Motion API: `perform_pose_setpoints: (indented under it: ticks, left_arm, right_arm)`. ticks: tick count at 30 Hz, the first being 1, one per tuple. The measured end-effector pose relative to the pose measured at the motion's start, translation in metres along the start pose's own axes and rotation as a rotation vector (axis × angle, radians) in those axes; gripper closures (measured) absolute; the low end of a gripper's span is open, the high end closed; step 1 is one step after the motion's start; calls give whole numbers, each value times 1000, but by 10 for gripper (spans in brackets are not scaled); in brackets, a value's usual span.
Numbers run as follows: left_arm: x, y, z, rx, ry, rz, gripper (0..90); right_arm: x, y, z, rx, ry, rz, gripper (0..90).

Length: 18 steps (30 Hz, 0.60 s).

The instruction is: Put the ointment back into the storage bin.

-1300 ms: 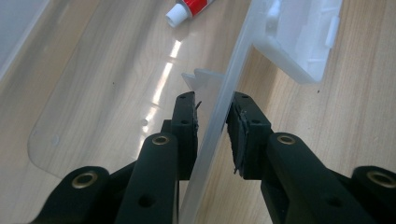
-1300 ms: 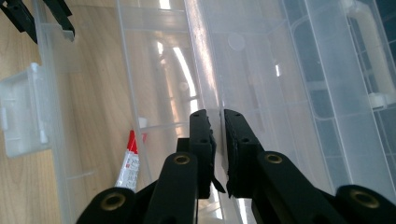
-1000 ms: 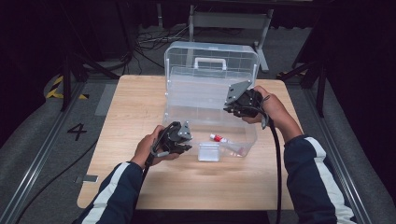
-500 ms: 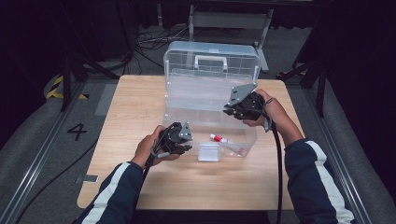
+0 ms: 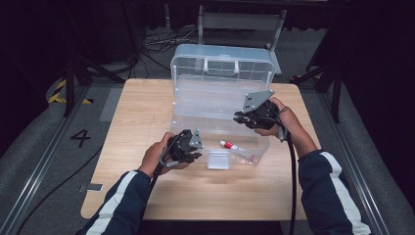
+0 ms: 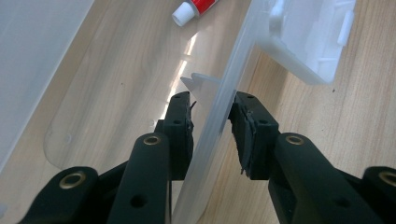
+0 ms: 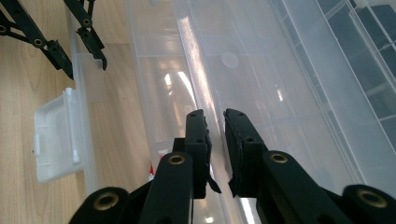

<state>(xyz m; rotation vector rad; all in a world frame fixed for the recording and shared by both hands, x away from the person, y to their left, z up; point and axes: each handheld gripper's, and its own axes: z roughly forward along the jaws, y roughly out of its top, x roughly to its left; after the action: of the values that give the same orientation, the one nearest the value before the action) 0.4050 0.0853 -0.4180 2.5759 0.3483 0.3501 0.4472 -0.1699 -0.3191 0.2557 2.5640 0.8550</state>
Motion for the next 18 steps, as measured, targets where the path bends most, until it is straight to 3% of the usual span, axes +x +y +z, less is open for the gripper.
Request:
perform_pose_setpoints:
  ticks: [18]
  left_arm:
    - [0, 0, 0, -15, 0, -6, 688]
  right_arm:
    - [6, -4, 1, -23, -21, 1, 786]
